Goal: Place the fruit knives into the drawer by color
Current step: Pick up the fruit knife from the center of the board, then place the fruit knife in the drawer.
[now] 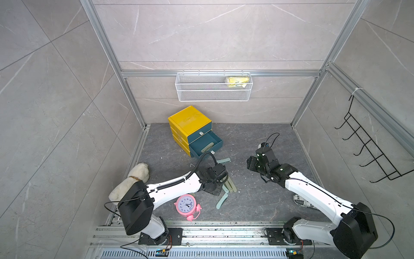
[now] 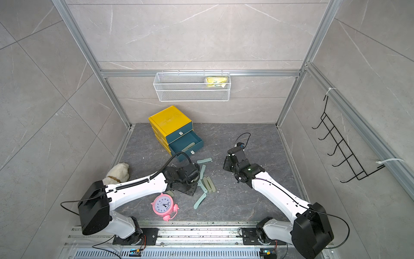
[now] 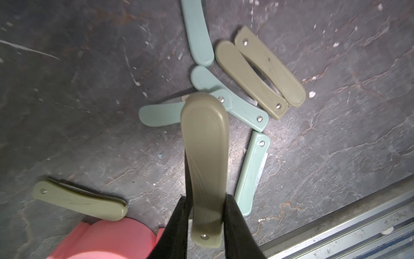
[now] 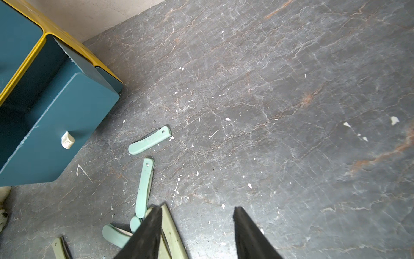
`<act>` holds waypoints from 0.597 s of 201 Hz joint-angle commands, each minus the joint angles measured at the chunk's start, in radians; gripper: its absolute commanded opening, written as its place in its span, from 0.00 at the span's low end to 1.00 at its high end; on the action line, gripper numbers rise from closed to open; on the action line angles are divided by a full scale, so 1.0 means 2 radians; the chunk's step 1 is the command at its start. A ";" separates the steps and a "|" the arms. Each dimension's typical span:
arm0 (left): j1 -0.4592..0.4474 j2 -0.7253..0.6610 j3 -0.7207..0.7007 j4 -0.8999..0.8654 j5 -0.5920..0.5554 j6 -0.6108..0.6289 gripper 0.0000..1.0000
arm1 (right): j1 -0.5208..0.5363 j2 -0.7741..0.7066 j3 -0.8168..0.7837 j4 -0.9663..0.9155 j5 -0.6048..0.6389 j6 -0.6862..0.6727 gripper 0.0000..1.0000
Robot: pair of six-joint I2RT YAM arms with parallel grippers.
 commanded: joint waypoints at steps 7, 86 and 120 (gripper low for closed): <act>0.024 -0.038 0.047 -0.038 -0.049 0.026 0.23 | -0.003 -0.004 -0.008 0.006 -0.005 0.008 0.54; 0.117 0.006 0.169 0.020 -0.097 0.097 0.23 | -0.006 -0.002 -0.012 0.014 -0.014 0.007 0.54; 0.132 0.070 0.218 0.052 -0.142 0.135 0.23 | -0.008 -0.003 -0.011 0.015 -0.019 0.005 0.54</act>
